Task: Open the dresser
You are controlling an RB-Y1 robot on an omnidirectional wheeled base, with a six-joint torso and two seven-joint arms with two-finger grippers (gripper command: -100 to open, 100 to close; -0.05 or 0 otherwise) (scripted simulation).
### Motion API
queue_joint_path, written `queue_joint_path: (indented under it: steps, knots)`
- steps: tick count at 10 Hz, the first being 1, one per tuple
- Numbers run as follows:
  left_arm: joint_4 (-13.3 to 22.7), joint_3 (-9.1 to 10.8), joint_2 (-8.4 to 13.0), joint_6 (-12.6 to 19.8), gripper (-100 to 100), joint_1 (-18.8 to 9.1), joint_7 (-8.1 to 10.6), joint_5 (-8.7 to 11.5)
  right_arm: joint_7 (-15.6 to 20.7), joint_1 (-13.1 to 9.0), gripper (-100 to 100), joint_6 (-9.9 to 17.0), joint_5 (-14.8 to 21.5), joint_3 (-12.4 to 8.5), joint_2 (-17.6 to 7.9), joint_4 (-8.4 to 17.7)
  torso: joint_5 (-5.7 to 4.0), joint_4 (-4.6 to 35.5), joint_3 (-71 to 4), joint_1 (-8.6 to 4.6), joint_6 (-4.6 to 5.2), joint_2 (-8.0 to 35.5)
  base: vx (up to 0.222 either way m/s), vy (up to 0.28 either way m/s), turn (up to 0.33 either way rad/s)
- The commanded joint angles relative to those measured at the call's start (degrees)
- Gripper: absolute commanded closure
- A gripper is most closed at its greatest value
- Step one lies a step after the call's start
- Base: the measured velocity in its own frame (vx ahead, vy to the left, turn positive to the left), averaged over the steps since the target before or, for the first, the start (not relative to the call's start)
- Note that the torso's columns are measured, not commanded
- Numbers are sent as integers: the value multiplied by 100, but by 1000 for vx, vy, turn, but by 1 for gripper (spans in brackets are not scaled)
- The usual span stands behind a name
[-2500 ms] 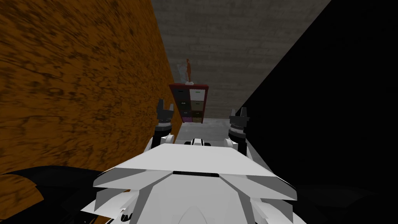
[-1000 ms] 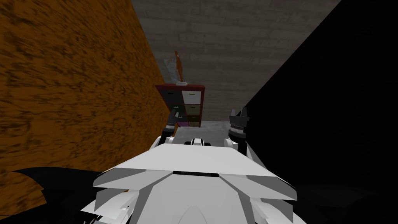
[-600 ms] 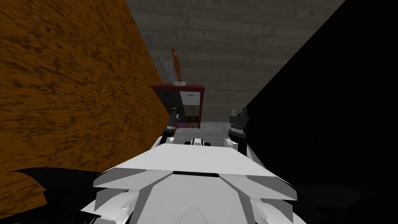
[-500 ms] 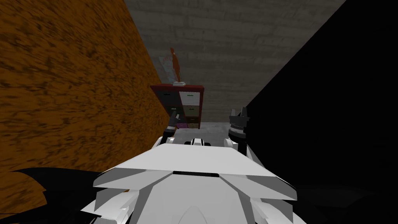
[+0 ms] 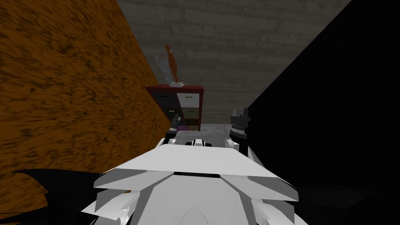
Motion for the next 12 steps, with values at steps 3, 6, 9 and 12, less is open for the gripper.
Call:
queue_joint_path:
  steps: [3, 6, 9, 12]
  knots:
    - [662, 47, 31, -140, -100, -93, -26, 33, 0, 1, 0, 0, 0, 0, 0, 0, -2, -2, -4, -8, 1, -8, 154, -49, -15]
    - [1139, 76, -50, -234, -100, -172, -52, 52, 0, 0, 0, 0, 0, 0, 0, 0, 0, 3, 5, 2, 0, 6, 137, -51, -19]
    - [1572, 102, -246, -321, -100, -244, -75, 69, 0, 0, 0, 0, 0, 0, 0, 0, 0, 0, 0, 3, 0, -1, 155, -42, -15]
    - [1883, 120, -598, -381, -100, -296, -92, 82, 0, 0, 0, 0, 0, 0, 0, 0, -1, 5, 11, -3, 0, 16, 101, -34, -11]
